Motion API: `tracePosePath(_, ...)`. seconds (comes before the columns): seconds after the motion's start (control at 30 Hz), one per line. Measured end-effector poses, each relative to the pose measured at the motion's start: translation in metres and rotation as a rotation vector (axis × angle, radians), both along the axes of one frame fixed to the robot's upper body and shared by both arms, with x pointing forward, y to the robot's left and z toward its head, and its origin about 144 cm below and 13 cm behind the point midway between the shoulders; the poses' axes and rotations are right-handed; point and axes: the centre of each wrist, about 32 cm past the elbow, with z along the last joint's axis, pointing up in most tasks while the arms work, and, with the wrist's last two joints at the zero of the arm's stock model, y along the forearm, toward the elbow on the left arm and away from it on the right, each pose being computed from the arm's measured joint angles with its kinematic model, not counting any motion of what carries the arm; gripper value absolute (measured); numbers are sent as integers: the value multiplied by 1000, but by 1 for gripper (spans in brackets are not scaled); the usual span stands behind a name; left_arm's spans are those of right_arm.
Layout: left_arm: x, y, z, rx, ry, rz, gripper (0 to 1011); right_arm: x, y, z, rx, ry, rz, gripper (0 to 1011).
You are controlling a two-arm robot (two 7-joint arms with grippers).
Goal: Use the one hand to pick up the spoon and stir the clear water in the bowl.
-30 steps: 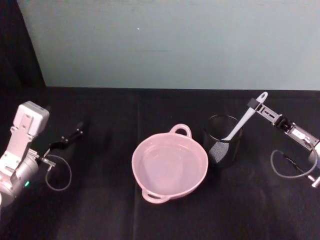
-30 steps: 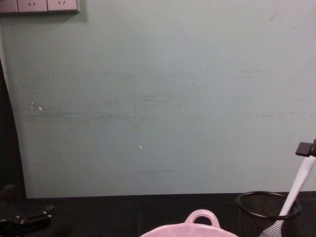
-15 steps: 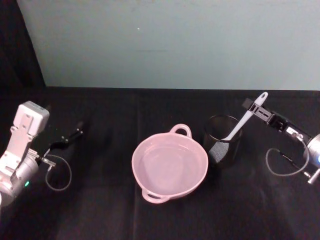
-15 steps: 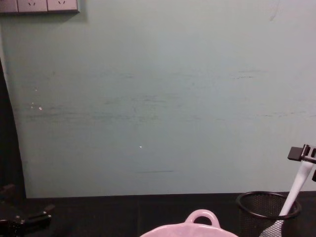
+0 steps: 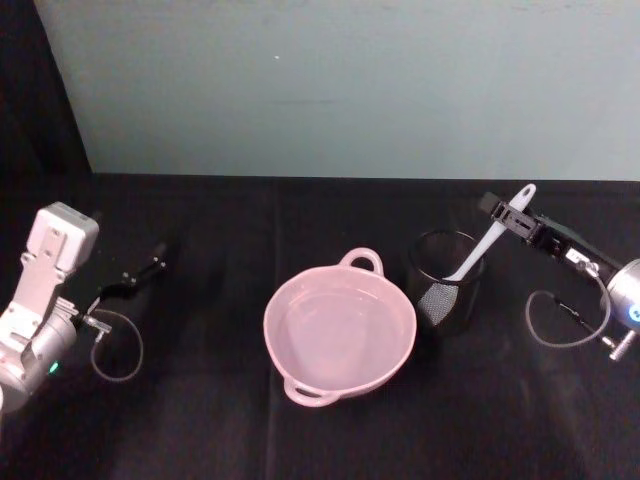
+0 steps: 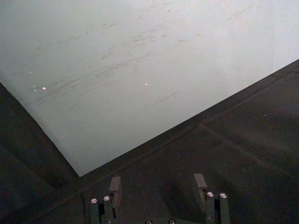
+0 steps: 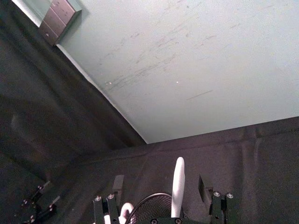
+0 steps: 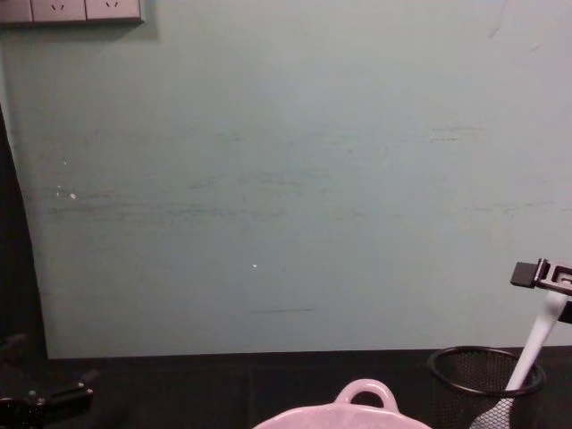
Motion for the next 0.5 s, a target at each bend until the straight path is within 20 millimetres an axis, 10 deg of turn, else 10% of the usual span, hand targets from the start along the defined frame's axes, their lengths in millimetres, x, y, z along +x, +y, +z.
tracePosePath(0.5,0,0,0,0,0,0,1005,2,1,-1,-12,-3,-2,1002)
